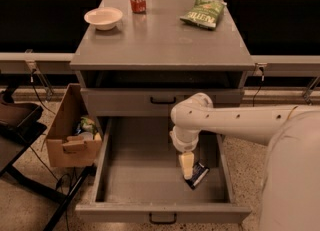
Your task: Pick rxbar blueberry from middle drawer and place on counter
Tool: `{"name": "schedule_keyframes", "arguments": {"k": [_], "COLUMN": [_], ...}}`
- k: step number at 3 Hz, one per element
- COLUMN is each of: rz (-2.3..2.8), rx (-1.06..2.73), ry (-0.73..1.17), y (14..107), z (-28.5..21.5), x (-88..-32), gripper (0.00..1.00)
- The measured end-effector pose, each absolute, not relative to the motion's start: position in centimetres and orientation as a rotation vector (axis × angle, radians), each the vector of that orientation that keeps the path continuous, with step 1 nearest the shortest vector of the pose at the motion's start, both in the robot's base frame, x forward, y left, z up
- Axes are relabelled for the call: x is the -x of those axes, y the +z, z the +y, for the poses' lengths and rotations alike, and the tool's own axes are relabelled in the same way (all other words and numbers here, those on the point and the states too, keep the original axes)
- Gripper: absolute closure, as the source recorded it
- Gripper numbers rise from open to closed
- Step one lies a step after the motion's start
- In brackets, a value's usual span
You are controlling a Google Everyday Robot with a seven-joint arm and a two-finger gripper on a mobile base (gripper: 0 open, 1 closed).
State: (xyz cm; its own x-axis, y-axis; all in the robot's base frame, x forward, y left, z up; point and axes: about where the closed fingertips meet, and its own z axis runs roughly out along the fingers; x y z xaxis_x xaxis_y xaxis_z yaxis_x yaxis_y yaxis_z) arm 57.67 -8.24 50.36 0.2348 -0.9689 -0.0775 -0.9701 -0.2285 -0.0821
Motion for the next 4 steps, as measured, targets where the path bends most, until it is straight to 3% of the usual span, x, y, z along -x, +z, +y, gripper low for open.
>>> {"name": "schedule_keyframes", "arguments": {"k": [2, 4], "rz": [1.771, 1.583], "rx": [2.534, 2.648], "ry": [0.066, -0.067], "y": [46.6, 46.2], "z": [-7.9, -10.8], "x": [-57.3, -57.8], "gripper": [0.00, 0.00]}}
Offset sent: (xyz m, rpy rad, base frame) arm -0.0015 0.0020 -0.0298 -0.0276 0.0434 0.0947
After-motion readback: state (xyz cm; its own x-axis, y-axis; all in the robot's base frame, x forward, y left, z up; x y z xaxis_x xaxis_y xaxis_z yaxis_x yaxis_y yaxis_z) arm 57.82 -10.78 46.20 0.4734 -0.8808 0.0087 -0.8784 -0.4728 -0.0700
